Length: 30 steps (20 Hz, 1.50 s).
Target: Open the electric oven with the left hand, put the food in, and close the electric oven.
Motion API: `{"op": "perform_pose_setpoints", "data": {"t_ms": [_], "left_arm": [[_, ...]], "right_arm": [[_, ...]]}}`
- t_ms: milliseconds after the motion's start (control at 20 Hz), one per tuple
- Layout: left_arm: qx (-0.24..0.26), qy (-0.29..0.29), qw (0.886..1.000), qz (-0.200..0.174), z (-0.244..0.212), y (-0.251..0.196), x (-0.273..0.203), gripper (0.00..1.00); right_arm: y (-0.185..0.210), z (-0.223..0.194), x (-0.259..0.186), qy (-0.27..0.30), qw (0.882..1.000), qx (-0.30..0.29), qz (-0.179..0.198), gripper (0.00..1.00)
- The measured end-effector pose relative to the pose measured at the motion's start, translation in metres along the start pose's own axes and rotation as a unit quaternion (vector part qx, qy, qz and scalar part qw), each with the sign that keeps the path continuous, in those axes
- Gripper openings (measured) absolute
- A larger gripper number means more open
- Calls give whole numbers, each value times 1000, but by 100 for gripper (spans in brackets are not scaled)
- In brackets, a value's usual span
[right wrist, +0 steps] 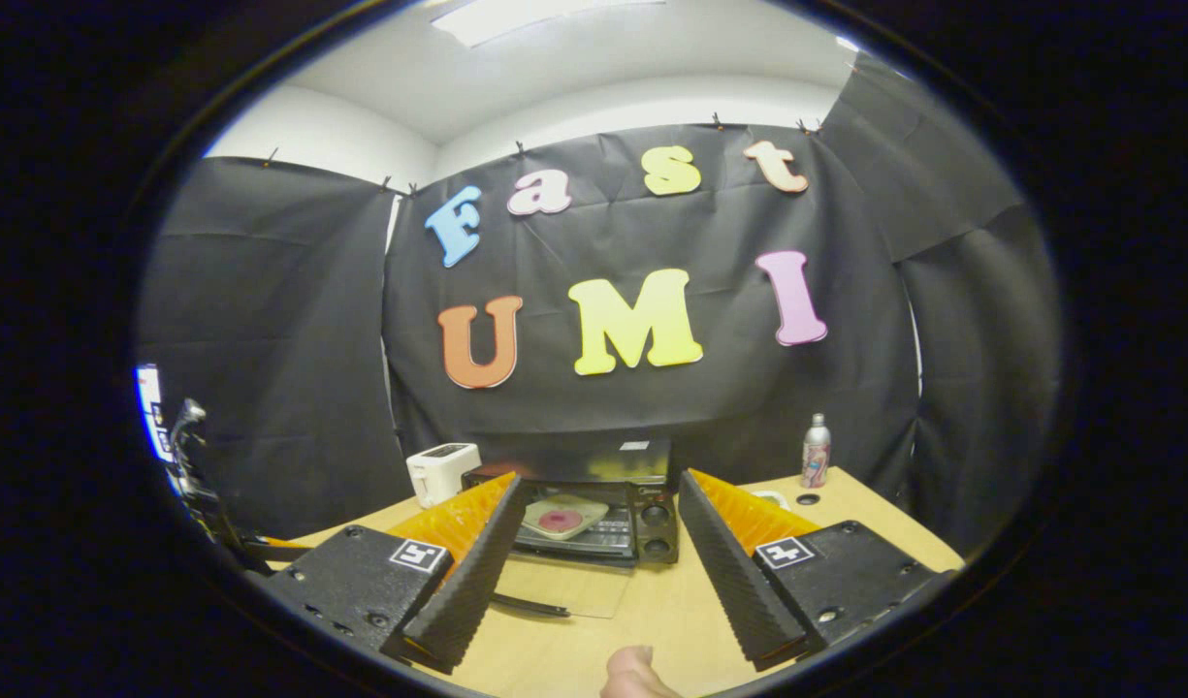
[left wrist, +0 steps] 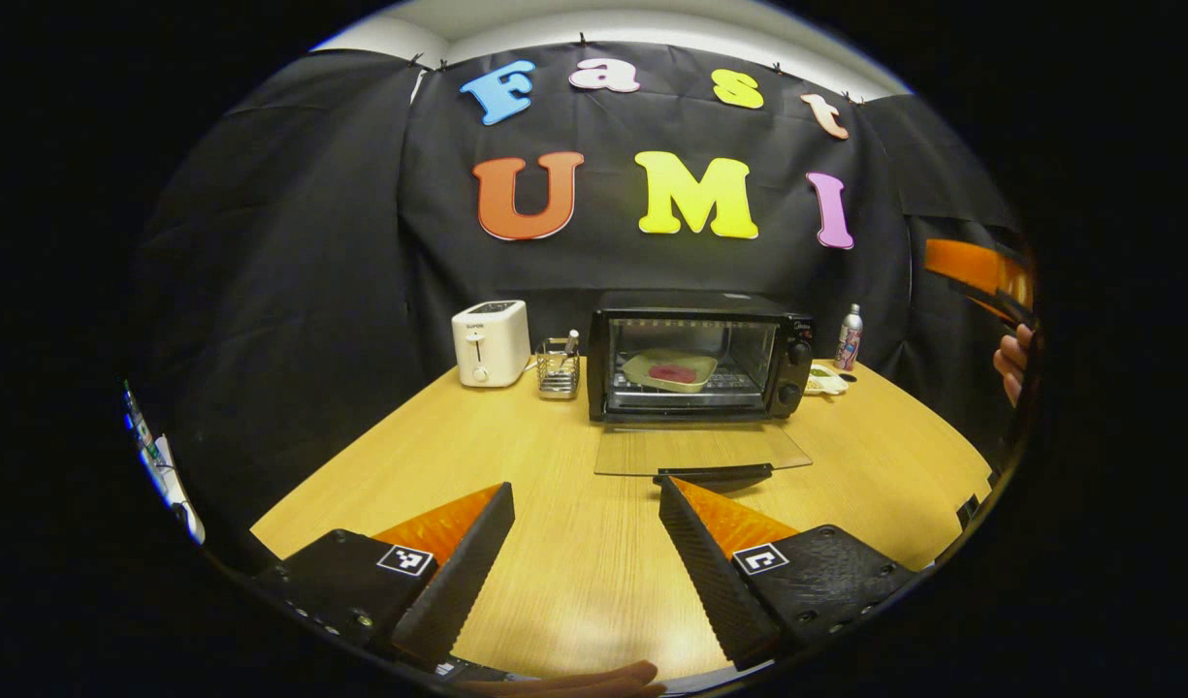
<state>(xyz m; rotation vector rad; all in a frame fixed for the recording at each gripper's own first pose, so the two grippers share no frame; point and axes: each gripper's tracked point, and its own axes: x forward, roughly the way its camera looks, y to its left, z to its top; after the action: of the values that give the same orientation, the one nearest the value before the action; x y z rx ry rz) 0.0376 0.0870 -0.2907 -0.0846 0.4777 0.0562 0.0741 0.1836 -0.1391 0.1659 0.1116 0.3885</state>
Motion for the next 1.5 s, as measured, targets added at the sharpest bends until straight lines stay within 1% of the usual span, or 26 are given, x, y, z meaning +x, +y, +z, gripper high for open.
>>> {"op": "perform_pose_setpoints", "data": {"t_ms": [100,250,500,650,700,750,800,950,1050,1150,1250,1350,1500], "left_arm": [[-7,23,1000,-14,-14,-18,15,96],[-1,48,999,-21,-28,-34,37,96],[19,71,996,-51,-40,-80,70,96],[28,90,993,-67,-47,-104,88,96],[31,97,992,-71,-50,-112,93,97],[32,101,991,-77,-52,-119,97,97],[33,104,991,-81,-54,-124,102,97],[32,119,989,-86,-59,-132,115,97],[36,130,987,-85,-67,-135,123,97],[45,137,987,-72,-70,-133,130,97],[56,131,987,-68,-64,-133,134,97],[59,140,986,-66,-63,-131,130,97],[50,145,986,-69,-63,-130,131,97]], "right_arm": [[-7,2,-16,4,1000,-15,-3,96],[-25,6,-35,9,999,-36,-16,96],[-58,26,-58,-31,998,-36,-37,96],[-76,21,-59,-34,998,-33,-44,96],[-81,19,-59,-34,998,-31,-44,100],[-85,17,-59,-34,998,-25,-43,96],[-86,16,-61,-37,999,-16,-37,96],[-93,3,-64,-32,999,3,-24,96],[-106,0,-66,-29,999,-1,-34,96],[-116,1,-66,-34,998,-7,-48,96],[-117,1,-66,-36,998,-5,-49,96],[-116,0,-70,-34,998,-3,-46,96],[-115,3,-78,-39,998,-3,-46,96]]}}
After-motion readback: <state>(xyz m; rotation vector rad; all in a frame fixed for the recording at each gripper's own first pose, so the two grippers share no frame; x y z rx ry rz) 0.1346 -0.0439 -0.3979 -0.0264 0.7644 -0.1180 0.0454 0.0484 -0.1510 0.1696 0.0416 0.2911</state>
